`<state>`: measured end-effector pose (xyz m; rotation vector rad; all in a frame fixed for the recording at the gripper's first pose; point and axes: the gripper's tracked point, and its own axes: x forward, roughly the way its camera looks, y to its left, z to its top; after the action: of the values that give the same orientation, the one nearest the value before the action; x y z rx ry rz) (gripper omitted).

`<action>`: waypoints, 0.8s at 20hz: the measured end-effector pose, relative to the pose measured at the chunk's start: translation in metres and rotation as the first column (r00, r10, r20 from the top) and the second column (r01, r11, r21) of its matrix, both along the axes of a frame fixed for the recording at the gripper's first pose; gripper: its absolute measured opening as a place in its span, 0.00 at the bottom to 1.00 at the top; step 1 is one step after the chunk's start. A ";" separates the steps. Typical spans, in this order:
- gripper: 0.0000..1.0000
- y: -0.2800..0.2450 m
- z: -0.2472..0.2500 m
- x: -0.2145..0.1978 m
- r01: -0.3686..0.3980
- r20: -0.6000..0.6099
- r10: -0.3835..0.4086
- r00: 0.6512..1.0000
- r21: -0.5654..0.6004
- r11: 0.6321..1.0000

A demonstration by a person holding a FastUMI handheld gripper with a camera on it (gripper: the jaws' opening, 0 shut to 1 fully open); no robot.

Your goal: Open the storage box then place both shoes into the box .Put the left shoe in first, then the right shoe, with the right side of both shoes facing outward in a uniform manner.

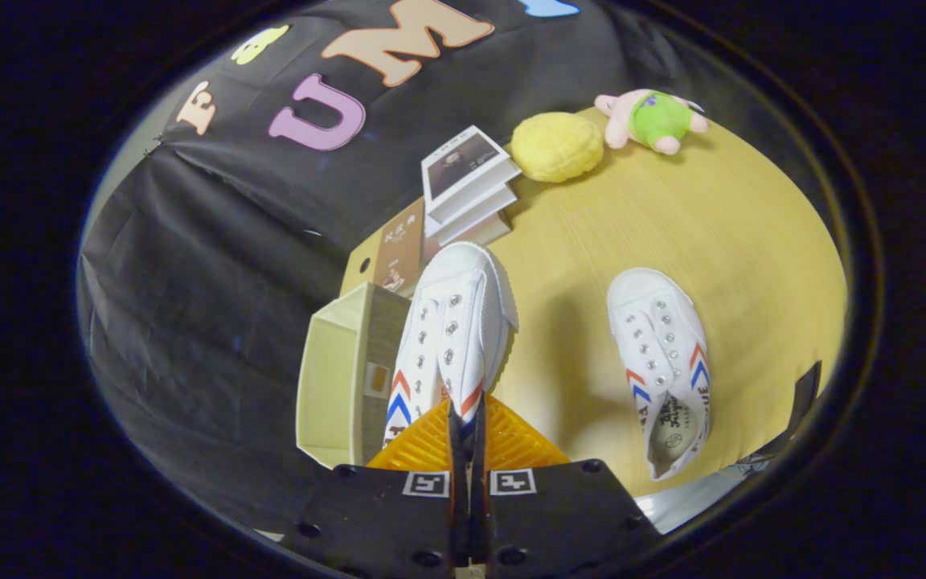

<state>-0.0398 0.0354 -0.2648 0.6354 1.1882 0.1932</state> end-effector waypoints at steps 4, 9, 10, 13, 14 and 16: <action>0.04 0.034 0.035 0.016 -0.011 0.056 0.010 0.998 0.024 1.000; 0.05 0.097 0.052 0.026 -0.064 0.090 0.060 0.994 0.037 0.997; 0.05 0.111 0.051 0.028 -0.076 0.089 0.072 0.993 0.042 0.996; 0.05 0.150 0.044 0.028 -0.113 0.078 0.109 0.991 0.044 0.993; 0.05 0.161 0.041 0.027 -0.127 0.070 0.124 0.990 0.043 0.991; 0.05 0.181 0.033 0.025 -0.145 0.056 0.143 0.988 0.038 0.989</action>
<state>-0.0147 0.2160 -0.2317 0.5780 1.1819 0.3558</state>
